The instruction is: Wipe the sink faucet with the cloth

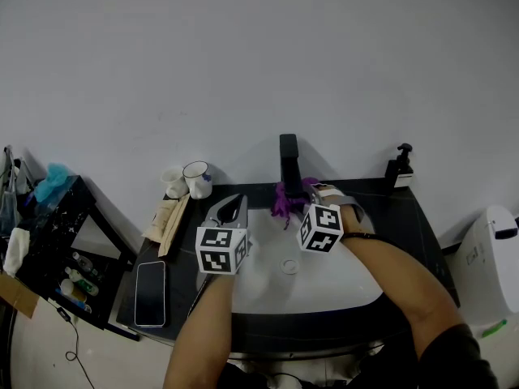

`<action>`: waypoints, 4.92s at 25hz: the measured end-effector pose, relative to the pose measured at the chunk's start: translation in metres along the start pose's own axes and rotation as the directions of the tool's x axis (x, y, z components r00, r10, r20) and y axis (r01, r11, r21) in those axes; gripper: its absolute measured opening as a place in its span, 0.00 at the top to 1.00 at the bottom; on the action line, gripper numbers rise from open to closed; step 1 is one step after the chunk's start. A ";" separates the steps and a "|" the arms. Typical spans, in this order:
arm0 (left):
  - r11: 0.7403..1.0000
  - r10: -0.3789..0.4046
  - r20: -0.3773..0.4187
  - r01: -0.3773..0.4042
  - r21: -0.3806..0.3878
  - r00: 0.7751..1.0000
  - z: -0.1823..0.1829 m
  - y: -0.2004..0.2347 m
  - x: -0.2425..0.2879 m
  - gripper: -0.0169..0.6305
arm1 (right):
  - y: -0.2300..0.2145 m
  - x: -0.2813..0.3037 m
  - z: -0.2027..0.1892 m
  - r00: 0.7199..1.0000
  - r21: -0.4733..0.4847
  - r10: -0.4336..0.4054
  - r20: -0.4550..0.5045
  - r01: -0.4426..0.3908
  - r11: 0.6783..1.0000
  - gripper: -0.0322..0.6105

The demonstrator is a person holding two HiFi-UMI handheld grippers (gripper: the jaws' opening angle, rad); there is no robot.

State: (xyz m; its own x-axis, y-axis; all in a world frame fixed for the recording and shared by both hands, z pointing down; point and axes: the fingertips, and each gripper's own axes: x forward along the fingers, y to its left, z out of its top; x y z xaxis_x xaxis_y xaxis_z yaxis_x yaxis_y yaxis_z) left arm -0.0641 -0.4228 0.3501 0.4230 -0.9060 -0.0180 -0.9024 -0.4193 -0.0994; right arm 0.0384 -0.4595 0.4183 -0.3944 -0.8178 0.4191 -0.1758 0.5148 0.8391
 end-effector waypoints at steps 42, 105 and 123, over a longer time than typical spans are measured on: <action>1.000 -0.005 -0.015 0.006 0.010 1.000 -0.003 -0.001 0.002 0.95 | -0.106 -0.017 -0.018 0.984 -0.170 -0.172 -0.050 0.161 0.972 0.83; 0.966 0.238 0.286 -0.194 -0.172 0.928 0.061 0.054 -0.083 0.95 | -0.055 0.008 0.043 0.789 0.764 -0.605 -0.104 -0.326 -0.557 0.82; 0.971 0.217 0.244 -0.184 -0.152 0.945 0.052 0.051 -0.073 0.95 | -0.026 -0.004 0.058 0.831 0.765 -0.557 0.004 -0.361 -0.533 0.82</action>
State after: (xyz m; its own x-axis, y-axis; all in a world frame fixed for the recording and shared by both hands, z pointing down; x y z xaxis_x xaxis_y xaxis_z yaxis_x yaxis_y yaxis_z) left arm -0.1367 -0.3747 0.2950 0.2243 -0.9330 -0.2815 -0.9665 -0.2499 0.0579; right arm -0.0077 -0.4545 0.3745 -0.2338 -0.9648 -0.1202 -0.4542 0.2177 -0.8639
